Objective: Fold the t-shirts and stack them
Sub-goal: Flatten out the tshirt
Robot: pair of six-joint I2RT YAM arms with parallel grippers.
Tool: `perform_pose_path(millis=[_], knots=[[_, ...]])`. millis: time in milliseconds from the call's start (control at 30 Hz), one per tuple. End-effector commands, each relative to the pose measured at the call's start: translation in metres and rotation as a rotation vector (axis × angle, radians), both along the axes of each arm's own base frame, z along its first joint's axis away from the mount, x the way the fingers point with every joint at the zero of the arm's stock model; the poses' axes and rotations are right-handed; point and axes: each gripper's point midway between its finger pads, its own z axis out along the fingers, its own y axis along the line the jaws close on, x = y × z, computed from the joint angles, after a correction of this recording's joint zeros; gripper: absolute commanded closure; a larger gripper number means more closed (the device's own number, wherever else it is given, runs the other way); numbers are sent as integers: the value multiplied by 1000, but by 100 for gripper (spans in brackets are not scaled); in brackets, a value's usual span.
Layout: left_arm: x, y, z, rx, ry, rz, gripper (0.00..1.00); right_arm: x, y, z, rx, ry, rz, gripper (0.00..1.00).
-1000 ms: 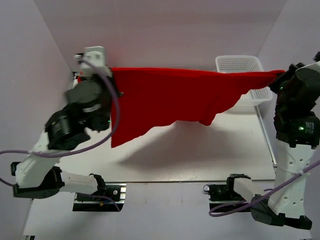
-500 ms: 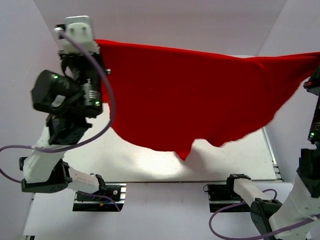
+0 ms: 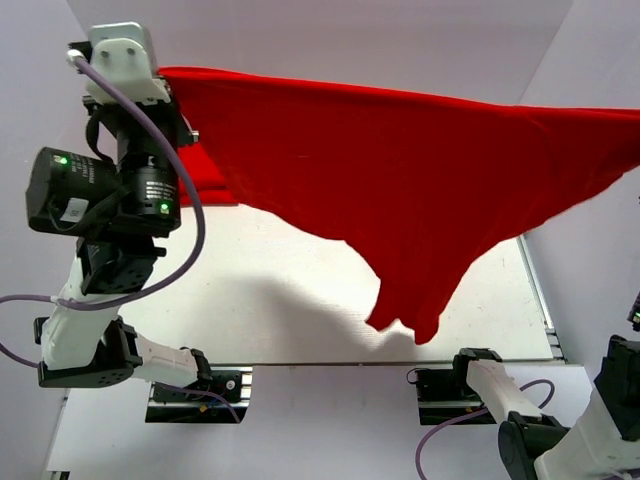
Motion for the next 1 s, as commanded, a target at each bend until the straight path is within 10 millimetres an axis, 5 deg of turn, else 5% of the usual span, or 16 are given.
perform_pose_path(millis=[0,100,267,333,433,567,633,667,700,733,767,800,867,900,967], knots=[[-3,16,-18,5,40,55,100,34,-18,-19,35,63,-91,100],[0,11,-34,-13,48,68,100,76,-21,-47,51,132,-87,100],[2,5,-27,-70,-11,27,100,164,-7,-88,73,283,28,100],[12,-16,-31,-51,-11,-2,100,203,-1,-107,72,357,75,100],[41,-71,-47,76,16,-26,100,229,21,-113,55,379,201,100],[84,-108,-44,115,14,-59,100,238,30,-119,43,391,249,100],[111,-98,-53,140,61,-21,100,243,30,-129,36,418,254,100],[136,-119,-72,155,93,-61,100,242,31,-130,25,424,254,100],[160,-102,-92,195,161,-13,100,244,32,-134,17,436,262,100],[169,-97,-91,179,169,-25,100,246,34,-139,13,451,271,100],[184,-107,-102,134,187,-102,100,248,33,-144,11,465,268,100],[211,-98,-122,134,238,-105,100,249,34,-145,0,470,266,100],[226,-105,-145,89,303,-261,100,254,33,-150,-2,487,263,100],[239,-92,-157,80,339,-284,100,257,31,-154,-9,500,251,100],[239,-107,-165,34,372,-470,100,259,30,-157,-26,515,246,100]])
